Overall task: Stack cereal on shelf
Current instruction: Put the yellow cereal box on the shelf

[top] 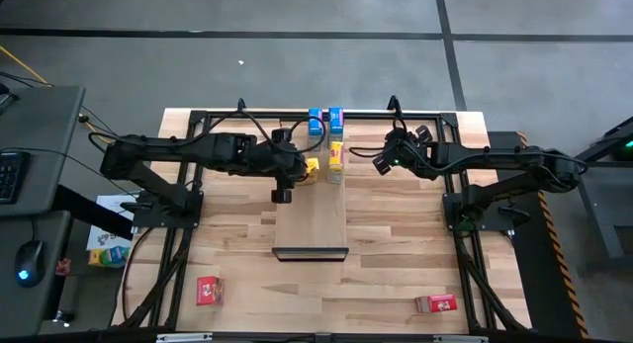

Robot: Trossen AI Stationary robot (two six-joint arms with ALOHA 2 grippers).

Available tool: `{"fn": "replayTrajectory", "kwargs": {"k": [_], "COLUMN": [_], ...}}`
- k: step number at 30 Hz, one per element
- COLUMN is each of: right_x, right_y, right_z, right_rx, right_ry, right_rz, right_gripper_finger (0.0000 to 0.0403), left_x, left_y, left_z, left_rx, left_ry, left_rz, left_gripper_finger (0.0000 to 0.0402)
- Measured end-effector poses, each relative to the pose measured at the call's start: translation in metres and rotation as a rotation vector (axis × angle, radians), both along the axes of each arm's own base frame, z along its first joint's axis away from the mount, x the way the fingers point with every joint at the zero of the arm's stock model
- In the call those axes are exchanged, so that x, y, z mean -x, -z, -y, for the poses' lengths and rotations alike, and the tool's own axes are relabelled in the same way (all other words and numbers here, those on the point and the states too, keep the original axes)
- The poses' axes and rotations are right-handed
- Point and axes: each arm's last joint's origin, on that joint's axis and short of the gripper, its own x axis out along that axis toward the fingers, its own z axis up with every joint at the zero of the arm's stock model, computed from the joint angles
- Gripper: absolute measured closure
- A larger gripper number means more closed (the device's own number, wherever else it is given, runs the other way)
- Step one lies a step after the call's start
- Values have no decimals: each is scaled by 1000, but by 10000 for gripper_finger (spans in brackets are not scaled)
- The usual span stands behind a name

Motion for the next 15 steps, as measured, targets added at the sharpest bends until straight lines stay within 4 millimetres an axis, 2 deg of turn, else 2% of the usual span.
{"fn": "replayTrajectory", "kwargs": {"k": [5, 12, 15], "right_x": [0, -1, -1], "right_y": [0, 0, 0], "right_z": [0, -1, -1], "right_rx": [-11, -32, -31], "right_ry": [-2, -19, -20], "right_rz": [8, 19, 17], "right_gripper_finger": [240, 240, 240], "left_x": [4, 12, 16], "left_y": [-9, -43, -51], "left_z": [0, 0, 0], "left_rx": [-9, -1, 6], "left_ry": [6, -3, -12], "left_rz": [2, 61, 60], "left_gripper_finger": [192, 192, 192]}}
